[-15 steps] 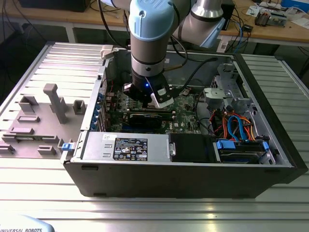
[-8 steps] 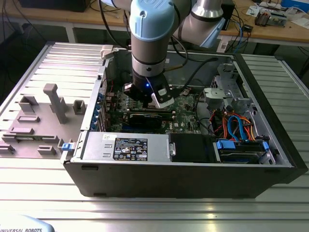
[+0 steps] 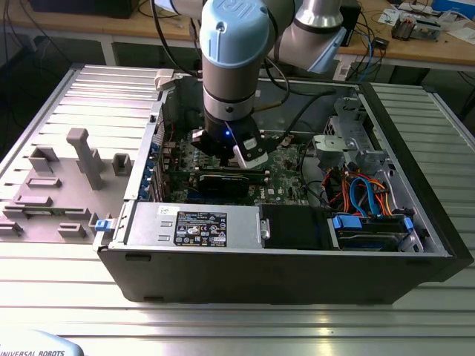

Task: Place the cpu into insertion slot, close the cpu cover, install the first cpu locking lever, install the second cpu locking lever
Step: 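Install the second cpu locking lever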

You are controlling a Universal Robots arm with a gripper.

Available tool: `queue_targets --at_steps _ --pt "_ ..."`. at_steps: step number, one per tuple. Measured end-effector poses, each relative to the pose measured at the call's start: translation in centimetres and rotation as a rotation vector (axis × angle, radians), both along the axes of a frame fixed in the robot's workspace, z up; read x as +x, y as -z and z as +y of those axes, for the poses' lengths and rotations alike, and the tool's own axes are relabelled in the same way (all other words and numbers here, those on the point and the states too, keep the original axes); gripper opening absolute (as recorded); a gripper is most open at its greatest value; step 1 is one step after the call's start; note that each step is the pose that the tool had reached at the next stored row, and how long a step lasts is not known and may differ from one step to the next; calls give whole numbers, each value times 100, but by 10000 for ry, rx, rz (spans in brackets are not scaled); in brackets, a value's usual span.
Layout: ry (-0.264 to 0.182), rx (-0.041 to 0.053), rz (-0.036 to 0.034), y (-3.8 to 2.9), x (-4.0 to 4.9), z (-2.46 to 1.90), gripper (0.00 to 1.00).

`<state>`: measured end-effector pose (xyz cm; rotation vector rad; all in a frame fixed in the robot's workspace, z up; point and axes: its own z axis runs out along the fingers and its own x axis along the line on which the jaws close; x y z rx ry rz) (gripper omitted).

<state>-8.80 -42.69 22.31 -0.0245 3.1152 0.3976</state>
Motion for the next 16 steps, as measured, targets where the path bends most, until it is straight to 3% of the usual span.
queue_targets --at_steps 3,16 --pt "20 135 1 10 -1 -6 11" --pt "34 139 0 12 -5 -7 11"
